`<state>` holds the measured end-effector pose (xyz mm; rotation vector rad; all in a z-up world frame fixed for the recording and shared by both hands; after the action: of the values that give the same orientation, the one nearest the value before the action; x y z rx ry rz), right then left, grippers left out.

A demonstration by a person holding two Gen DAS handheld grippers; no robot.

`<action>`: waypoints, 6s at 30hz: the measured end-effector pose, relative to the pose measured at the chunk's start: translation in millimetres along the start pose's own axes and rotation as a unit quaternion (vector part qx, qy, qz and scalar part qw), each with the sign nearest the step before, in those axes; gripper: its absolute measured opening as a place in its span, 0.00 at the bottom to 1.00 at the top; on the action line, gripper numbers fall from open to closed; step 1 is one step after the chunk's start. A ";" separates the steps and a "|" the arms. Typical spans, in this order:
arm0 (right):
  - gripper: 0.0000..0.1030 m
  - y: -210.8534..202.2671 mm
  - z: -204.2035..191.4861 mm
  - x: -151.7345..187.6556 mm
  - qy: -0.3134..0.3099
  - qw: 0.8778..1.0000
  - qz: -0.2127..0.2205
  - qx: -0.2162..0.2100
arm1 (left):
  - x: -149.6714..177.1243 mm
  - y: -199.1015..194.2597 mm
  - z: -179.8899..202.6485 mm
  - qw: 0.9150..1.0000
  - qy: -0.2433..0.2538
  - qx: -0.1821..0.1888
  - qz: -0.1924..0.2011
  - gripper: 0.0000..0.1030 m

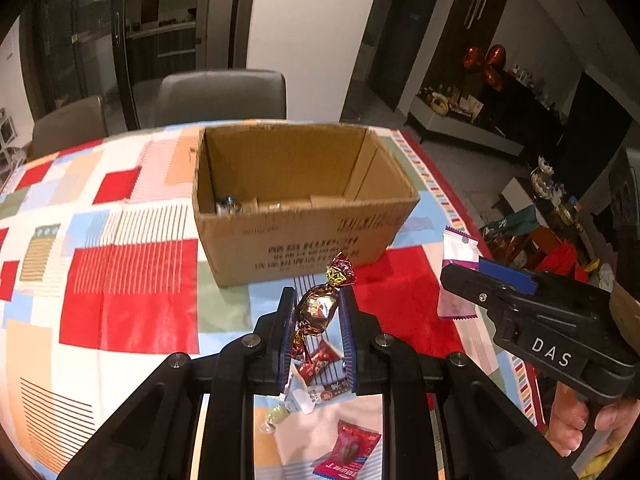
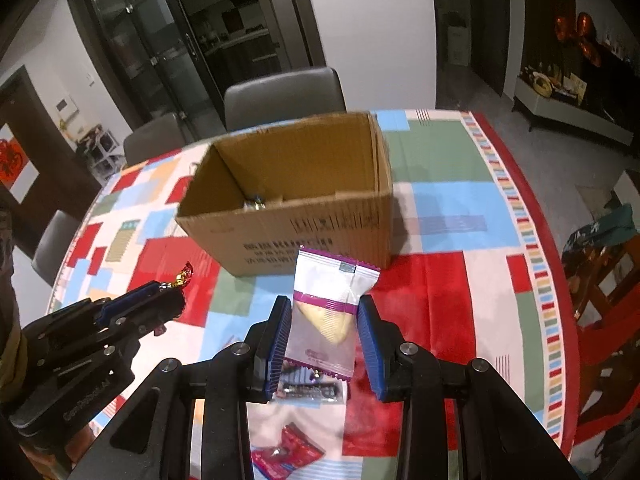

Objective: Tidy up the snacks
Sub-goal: 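Carry both snacks into the box and open both tools, then move both tools back toward the remaining snacks, then grasp the red chocolate bar with left tool while right tool grasps gold-foil candy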

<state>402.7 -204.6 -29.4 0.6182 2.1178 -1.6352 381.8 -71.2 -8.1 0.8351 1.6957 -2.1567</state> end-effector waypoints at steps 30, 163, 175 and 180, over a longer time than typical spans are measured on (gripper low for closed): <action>0.34 16.0 -13.9 -91.1 -0.029 0.998 0.046 -0.010 | -86.3 21.1 -16.9 0.999 0.022 -0.009 0.047 0.21; 0.31 127.3 16.4 109.0 -0.084 0.994 -0.054 -0.047 | 110.1 145.4 9.2 0.991 0.107 0.021 -0.073 0.21; 0.31 89.7 1.3 98.7 -0.093 0.994 -0.010 -0.050 | 97.5 93.4 5.5 0.997 0.074 0.023 -0.028 0.21; 0.31 66.4 -1.1 90.9 -0.091 0.994 0.014 -0.053 | 89.2 64.9 6.4 0.998 0.068 0.019 -0.001 0.21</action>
<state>365.0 -179.4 -132.4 0.4458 2.0383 -1.4915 344.2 -83.2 -111.4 1.0113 1.7221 -2.1858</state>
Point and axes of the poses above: each gripper's, at about its wrist camera, not at the fingertips, and y roughly the way its jaws point, z to its right, x to its underside, the point moved 7 cm from there along y, roughly the way its jaws point, and after that the axes turned 3 degrees about -x, right-handed, at the moved point
